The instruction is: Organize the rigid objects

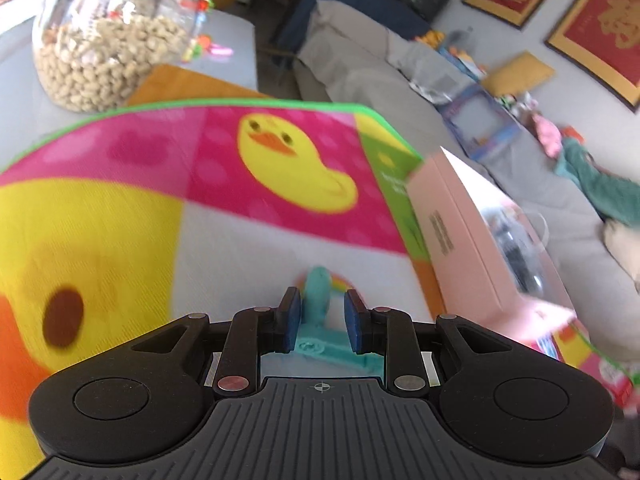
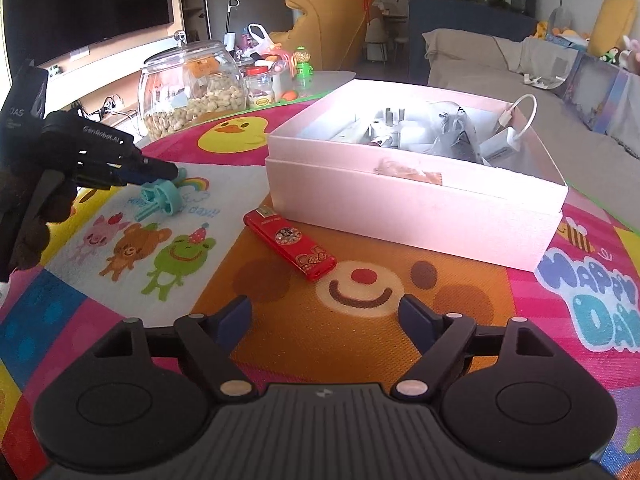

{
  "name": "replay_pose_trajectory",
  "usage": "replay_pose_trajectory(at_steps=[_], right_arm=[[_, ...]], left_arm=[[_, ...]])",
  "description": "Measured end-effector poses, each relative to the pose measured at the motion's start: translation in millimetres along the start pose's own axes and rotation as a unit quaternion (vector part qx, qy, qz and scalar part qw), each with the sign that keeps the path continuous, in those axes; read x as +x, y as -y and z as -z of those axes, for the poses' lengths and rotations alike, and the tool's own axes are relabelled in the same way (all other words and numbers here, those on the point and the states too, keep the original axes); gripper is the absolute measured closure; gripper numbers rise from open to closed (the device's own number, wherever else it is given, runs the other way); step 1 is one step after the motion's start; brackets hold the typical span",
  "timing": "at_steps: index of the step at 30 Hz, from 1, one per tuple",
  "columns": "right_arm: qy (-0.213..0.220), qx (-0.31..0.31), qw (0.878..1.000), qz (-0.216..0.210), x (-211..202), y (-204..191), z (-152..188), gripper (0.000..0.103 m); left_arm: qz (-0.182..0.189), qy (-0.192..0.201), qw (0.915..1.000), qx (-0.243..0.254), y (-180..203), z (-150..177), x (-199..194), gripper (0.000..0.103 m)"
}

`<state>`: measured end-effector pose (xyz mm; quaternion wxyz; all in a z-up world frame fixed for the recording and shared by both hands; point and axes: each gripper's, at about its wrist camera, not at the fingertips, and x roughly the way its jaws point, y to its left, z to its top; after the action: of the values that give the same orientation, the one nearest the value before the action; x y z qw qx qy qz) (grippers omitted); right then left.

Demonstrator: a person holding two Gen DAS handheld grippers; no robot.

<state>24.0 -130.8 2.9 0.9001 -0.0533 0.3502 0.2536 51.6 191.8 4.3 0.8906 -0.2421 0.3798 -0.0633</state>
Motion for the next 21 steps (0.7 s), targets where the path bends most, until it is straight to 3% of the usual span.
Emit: replay_pose_trajectory(at_steps=[10, 14, 17, 21], right_arm=[[-0.010, -0.015, 1.000, -0.005, 3, -4, -1, 0.013], [-0.017, -0.022, 1.000, -0.012, 2, -2, -2, 0.012], [-0.015, -0.019, 1.000, -0.018, -2, 3, 2, 0.012], [-0.013, -0.013, 1.000, -0.020, -4, 5, 3, 0.012]], left_arm=[[0.037, -0.053, 0.9971, 0.040, 28, 48, -30, 0.077], [0.009, -0.039, 0.9944, 0.098, 47, 53, -47, 0.077], [0.009, -0.028, 0.9856, 0.166, 60, 55, -65, 0.077], [0.014, -0.092, 0.9639, 0.249, 78, 69, -60, 0.077]])
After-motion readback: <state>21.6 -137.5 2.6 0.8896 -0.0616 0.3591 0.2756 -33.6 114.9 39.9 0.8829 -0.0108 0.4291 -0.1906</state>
